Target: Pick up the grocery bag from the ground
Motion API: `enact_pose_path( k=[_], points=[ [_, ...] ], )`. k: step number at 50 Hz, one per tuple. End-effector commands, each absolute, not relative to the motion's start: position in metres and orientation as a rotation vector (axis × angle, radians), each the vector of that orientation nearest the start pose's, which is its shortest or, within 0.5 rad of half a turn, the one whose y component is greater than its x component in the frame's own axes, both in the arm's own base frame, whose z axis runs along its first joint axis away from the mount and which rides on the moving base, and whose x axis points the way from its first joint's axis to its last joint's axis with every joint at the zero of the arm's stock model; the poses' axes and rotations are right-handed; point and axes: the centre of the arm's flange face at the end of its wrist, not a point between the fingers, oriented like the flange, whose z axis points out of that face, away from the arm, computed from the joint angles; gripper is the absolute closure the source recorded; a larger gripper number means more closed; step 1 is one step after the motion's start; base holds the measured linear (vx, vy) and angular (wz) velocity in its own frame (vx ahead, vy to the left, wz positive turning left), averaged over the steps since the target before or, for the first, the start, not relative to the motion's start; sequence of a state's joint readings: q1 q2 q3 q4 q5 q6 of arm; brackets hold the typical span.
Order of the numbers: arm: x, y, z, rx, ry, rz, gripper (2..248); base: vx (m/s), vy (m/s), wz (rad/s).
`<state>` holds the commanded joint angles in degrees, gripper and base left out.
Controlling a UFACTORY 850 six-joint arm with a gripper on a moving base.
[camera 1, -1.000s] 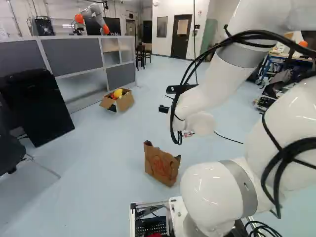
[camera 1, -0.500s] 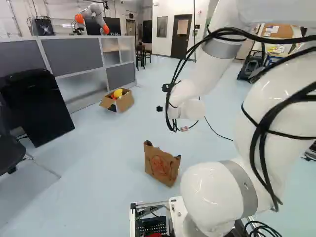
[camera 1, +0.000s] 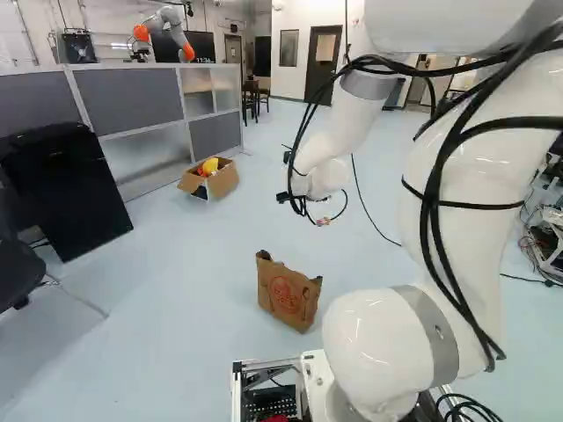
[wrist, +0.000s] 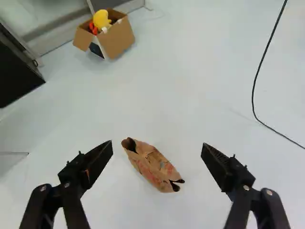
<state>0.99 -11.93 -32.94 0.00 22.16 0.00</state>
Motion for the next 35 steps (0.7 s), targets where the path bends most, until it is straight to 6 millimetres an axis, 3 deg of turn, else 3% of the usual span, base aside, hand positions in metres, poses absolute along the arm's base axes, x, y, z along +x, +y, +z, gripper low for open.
enact_pose_path(
  k=[35],
  points=[
    [0.478,0.007,0.314,-3.076,-0.023,-0.622,3,0.0,0.0,0.0]
  ],
)
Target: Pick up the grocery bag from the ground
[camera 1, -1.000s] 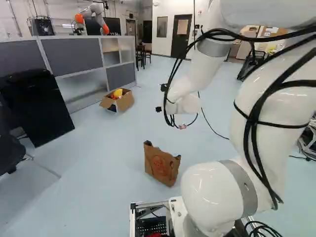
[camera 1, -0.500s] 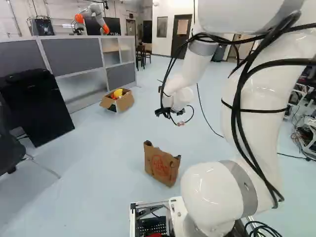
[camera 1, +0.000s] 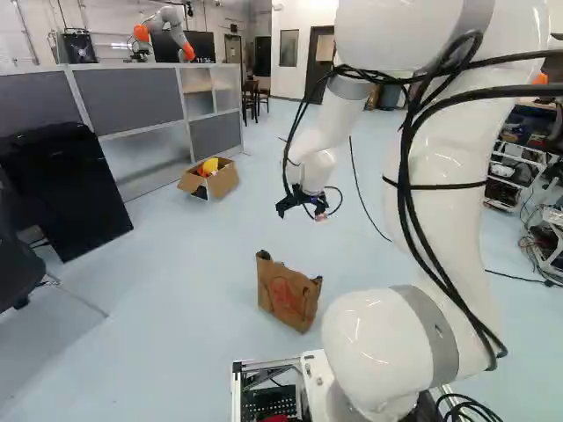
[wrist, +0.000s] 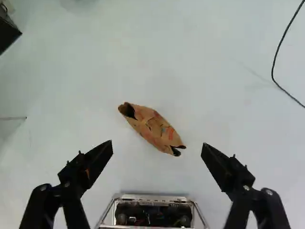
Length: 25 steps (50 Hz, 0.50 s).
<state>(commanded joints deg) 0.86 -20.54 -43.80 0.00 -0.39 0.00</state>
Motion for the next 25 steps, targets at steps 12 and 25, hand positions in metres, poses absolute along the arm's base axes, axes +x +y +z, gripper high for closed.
enact_pose_path(
  k=[12,25],
  points=[
    [0.489,0.007,0.31,-3.106,-0.022,-0.458,3,0.0,0.0,0.0],
    [0.508,0.007,0.304,-3.116,-0.021,-0.389,3,0.0,0.0,0.0]
  ],
)
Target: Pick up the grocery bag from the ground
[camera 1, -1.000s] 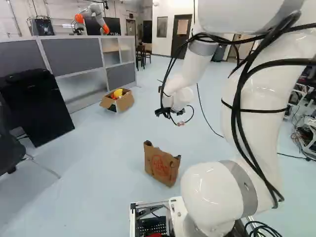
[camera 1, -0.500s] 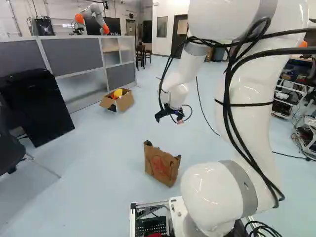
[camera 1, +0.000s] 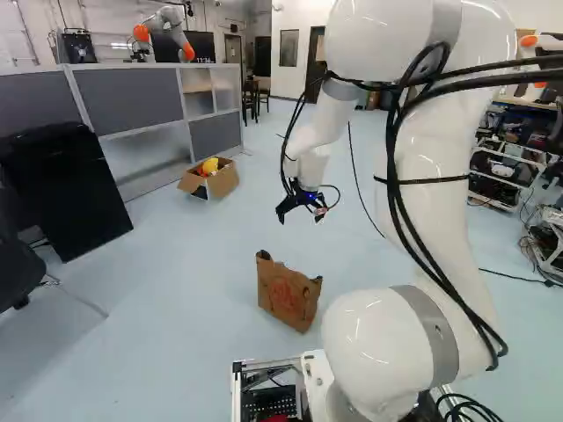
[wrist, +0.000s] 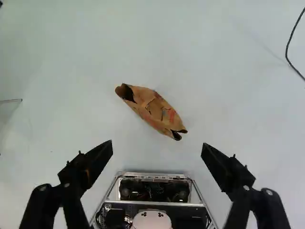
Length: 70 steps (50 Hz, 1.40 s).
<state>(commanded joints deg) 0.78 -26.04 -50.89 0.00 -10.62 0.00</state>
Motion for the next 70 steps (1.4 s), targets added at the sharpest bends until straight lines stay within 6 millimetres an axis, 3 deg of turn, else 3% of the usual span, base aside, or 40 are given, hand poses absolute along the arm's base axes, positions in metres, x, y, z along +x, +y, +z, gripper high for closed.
enact_pose_path(
  k=[14,33,51,70],
  points=[
    [0.534,0.007,0.27,-3.123,-0.021,-0.329,3,0.0,0.0,0.0],
    [0.546,0.007,0.217,-3.137,-0.056,-0.169,3,0.0,0.0,0.0],
    [0.556,0.007,0.165,-3.093,-0.582,-0.053,3,0.0,0.0,0.0],
    [0.566,0.007,0.11,-2.906,-1.179,0.022,3,0.0,0.0,0.0]
  ],
)
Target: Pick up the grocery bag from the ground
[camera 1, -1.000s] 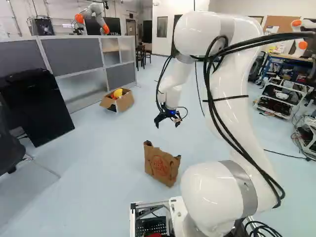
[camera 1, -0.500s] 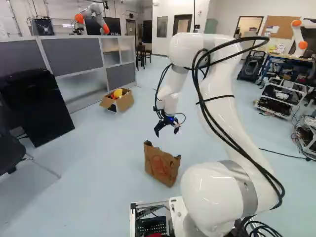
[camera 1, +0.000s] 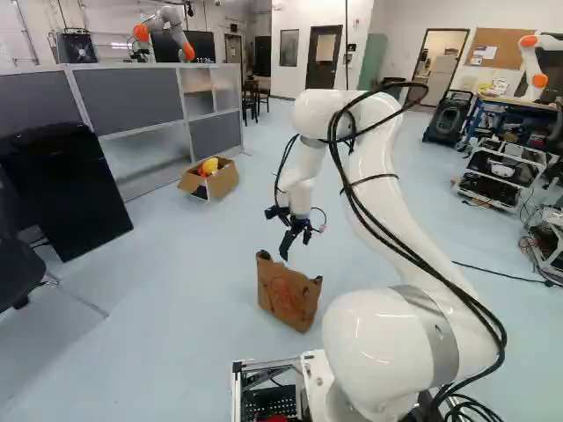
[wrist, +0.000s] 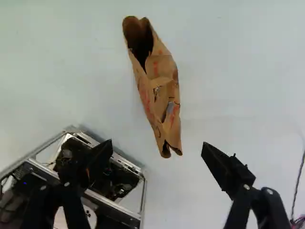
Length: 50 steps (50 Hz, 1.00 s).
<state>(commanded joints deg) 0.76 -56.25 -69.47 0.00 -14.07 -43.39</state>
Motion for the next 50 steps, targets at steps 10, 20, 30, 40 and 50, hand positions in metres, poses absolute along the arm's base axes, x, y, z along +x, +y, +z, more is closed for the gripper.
enact_pose_path(
  k=[10,20,30,40,50],
  points=[
    [0.571,0.008,0.081,-2.756,-1.472,0.051,3,0.0,0.0,0.0],
    [0.575,0.008,0.052,-2.585,-1.73,0.073,3,0.0,0.0,0.0],
    [0.578,0.008,0.023,-2.534,-1.785,0.092,3,0.0,0.0,0.0],
    [0.58,0.008,-0.006,-2.523,-1.786,0.109,3,0.0,0.0,0.0],
    [0.582,0.008,-0.035,-2.517,-1.782,0.123,3,0.0,0.0,0.0]
  ],
)
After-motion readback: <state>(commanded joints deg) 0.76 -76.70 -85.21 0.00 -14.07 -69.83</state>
